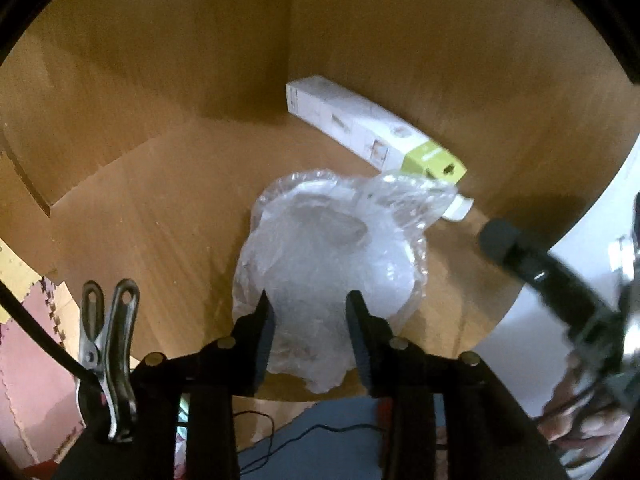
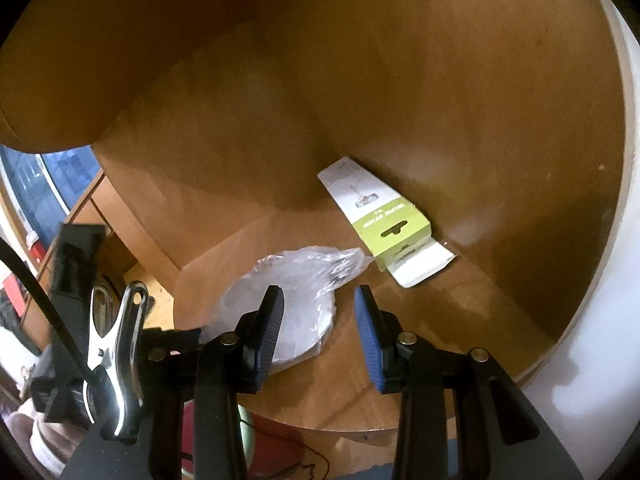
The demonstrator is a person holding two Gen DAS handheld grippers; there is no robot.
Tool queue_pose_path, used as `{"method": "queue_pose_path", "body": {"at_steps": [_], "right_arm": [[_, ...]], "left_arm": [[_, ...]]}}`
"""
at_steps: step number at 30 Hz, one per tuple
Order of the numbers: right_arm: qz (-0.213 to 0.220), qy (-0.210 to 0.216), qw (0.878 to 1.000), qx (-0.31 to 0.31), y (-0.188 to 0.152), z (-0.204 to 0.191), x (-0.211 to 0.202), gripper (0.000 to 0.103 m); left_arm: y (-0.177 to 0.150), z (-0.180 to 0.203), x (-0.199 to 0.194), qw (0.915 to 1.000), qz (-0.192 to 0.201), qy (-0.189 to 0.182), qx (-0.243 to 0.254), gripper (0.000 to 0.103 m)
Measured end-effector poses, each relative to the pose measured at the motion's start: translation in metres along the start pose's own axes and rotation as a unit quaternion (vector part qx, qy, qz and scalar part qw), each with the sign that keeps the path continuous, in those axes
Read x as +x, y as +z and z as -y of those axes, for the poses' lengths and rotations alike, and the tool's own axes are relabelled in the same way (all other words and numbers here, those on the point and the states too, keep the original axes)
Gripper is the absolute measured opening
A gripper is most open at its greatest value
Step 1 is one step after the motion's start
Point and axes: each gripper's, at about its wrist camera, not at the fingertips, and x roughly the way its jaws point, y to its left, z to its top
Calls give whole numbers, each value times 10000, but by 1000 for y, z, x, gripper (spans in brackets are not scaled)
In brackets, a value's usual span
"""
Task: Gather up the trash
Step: 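Grasp the clear plastic bag with the left tool, then lift the clear bag with the left tool and carry it over the red bin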
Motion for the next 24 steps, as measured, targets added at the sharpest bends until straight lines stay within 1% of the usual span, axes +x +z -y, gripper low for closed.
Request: {"method": "queue_pose_path", "body": {"at_steps": [1,3,5,7,10,13,15,18,21,24], "right_arm": [[-42,4,10000,-6,-1,0,3,38],[-126,13,9999,1,-1,1,8,38],[-232,34,9997,63,-2,2,15,38],[-317,29,9994,110,-2,3,20,38],[-412,-2,9991,140,-2,4,30,38],[-491,-39,9987,157,-3,3,39,38],[-538,-94,9984,150,-4,3,44,38],[-656,-114,9977,159,-6,4,53,38],[-595,-168,9981,65,-6,1,57,38],[-559,-183,9983,32,-9,-1,56,38]], "left_arm": [[1,-1,-2,10000,69,7,-36,43],[3,-4,-8,9996,264,81,-102,50],[5,-7,-9,9988,417,136,-220,53],[9,-12,-2,9982,427,102,-412,53],[14,-19,15,9974,322,57,-641,53],[13,-22,27,9971,248,19,-721,53],[11,-24,31,9968,236,-78,-764,56],[9,-25,30,9972,300,-152,-671,59],[8,-24,30,9976,359,-204,-554,63],[7,-24,31,9975,422,-147,-549,64]]}}
